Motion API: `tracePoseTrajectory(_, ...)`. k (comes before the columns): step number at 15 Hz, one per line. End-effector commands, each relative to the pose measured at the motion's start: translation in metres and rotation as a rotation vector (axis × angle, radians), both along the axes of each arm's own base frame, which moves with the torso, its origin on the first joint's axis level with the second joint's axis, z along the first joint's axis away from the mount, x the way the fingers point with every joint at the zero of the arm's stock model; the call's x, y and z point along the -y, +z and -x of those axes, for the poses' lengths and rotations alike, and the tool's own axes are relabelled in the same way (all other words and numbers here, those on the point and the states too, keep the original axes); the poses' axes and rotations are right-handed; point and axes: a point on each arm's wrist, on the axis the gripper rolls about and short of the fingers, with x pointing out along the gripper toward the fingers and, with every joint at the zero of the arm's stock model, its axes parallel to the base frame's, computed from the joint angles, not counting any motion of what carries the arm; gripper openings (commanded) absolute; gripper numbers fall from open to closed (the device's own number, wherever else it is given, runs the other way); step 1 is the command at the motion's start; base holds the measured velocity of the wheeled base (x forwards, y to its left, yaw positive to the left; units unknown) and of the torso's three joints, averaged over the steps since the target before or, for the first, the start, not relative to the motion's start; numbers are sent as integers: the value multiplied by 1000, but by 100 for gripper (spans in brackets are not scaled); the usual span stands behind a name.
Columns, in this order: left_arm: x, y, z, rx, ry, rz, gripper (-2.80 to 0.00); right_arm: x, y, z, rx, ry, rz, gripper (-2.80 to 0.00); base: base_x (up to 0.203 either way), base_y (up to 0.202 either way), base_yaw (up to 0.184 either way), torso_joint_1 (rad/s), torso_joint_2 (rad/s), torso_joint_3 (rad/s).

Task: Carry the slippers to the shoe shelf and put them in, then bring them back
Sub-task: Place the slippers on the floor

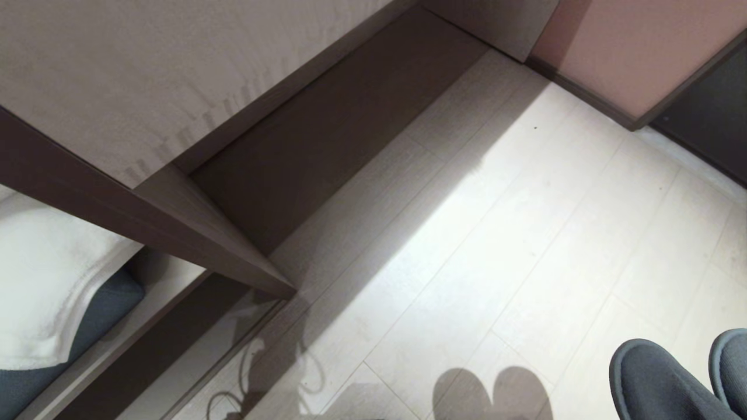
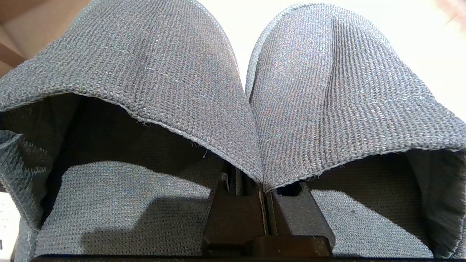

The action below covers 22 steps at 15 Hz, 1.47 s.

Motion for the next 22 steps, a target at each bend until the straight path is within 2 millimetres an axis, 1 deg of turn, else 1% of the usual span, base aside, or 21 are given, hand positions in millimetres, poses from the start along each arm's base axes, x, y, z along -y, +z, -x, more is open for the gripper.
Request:
tracePoseTrajectory(1, 0, 0, 0, -1, 0, 1, -280, 0, 0, 0, -1, 1, 1, -280, 0, 0, 0, 7, 4, -194)
tracePoseTrajectory(22, 0, 0, 0, -1, 0, 1, -280, 0, 0, 0, -1, 1, 0, -280, 0, 0, 0, 2, 4, -196)
